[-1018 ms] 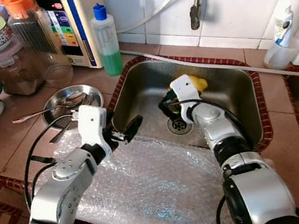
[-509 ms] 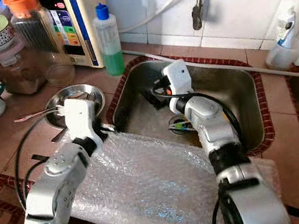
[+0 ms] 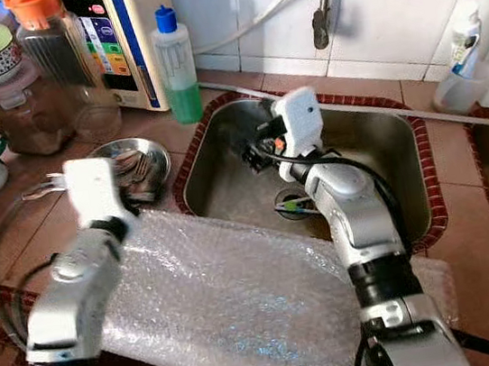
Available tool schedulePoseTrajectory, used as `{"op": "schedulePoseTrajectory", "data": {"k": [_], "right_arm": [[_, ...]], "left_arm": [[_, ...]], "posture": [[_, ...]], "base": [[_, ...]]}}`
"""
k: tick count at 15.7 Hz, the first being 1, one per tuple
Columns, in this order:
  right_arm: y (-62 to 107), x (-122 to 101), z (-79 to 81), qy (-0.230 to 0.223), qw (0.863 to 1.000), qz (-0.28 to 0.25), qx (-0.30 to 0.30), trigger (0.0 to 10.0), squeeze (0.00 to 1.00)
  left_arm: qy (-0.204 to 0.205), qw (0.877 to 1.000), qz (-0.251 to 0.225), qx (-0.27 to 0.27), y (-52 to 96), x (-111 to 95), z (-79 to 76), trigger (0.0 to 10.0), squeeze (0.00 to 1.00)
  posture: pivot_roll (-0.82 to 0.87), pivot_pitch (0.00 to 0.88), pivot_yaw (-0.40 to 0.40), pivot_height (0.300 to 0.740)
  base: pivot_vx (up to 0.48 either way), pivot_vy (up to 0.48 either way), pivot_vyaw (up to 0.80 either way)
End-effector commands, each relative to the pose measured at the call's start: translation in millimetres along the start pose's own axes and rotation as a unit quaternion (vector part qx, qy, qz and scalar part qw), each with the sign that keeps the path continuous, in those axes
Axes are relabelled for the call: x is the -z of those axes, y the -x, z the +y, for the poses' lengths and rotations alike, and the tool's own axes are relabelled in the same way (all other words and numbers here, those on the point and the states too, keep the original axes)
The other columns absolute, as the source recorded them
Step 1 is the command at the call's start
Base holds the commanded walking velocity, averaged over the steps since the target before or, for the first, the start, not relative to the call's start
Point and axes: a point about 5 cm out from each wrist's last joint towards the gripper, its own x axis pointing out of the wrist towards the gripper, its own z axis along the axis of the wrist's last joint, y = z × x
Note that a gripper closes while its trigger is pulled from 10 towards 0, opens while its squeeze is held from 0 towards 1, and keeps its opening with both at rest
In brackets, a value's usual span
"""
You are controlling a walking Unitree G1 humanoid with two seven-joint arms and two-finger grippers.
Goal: Kitchen organization
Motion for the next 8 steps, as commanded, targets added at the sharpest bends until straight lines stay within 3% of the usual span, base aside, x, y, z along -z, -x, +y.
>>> {"op": "schedulePoseTrajectory", "data": {"k": [1,4,8], "right_arm": [[2.6,-6.2,4.7,0.002,1.0,-0.008,0.0,10.0,0.0],[11.0,-10.0,24.2,0.01,0.999,-0.014,-0.033,10.0,0.0],[20.0,-4.1,32.9,0.008,0.999,0.004,-0.036,10.0,0.0]], "left_arm": [[-0.011,1.0,-0.006,-0.024,-2.5,-2.4,8.0,10.0,0.0],[-0.016,0.995,-0.013,-0.103,-8.5,-8.1,36.2,10.0,0.0],[-0.021,0.98,-0.046,-0.19,-8.4,-18.9,63.3,10.0,0.0]], "posture": [[0.03,0.124,0.015,0.74],[0.02,0.126,0.019,0.74],[0.02,0.125,0.02,0.74]], "base": [[0.0,0.0,0.0],[0.0,0.0,0.0],[0.0,0.0,0.0]]}}
